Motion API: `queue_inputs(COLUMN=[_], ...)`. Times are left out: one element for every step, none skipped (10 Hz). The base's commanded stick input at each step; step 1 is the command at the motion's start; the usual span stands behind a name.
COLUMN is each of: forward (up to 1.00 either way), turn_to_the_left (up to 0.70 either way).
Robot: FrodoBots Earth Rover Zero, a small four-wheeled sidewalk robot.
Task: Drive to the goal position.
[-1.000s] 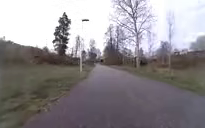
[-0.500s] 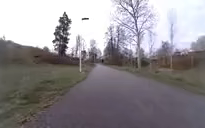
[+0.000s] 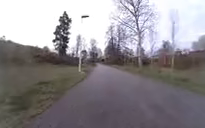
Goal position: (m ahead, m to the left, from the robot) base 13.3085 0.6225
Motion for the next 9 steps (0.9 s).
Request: queue_inputs(forward=[0.7,0.7,0.7,0.7,0.7,0.7,0.7,0.7,0.7], turn_to_the_left=[0.0,0.0,0.0,0.0,0.0,0.0,0.0,0.0,0.0])
